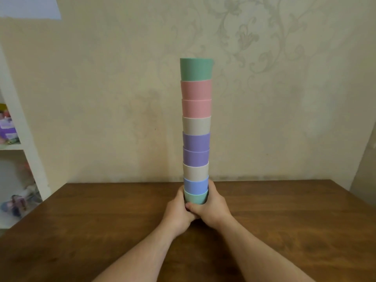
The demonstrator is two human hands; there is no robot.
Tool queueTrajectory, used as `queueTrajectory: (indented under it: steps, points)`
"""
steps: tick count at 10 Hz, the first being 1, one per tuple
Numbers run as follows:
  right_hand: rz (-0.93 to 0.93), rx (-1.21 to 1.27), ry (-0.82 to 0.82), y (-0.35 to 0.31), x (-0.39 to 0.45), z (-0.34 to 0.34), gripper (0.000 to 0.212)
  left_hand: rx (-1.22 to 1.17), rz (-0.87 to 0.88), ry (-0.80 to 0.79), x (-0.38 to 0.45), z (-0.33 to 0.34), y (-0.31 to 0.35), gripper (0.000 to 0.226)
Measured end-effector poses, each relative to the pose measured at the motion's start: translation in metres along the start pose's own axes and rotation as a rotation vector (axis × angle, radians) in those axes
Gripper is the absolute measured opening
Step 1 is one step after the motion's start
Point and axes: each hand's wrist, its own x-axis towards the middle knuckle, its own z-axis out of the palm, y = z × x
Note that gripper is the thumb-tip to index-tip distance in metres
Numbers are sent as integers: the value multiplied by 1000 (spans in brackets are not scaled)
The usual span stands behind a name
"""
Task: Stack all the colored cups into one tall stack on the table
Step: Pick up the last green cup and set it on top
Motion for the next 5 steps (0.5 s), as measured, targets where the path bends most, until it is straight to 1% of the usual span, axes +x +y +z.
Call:
queueTrajectory:
  steps: [1,2,3,4,5]
  points:
    - [13,14,8,5,4,3,83,16,-8,-3,3,5,-9,97]
    - [32,50,-13,2,5,5,87,12,-18,-21,2,5,-9,99]
    - [55,42,-15,5,2,7,106,32,-18,-48,-4,5,-6,115]
    - [139,-39,-33,10,-8,0,131,98,-66,-86,-17,2,-7,146]
    - [199,-210,-51,19,-36,-12,119,221,-77,-36,-42,-6,-16,125]
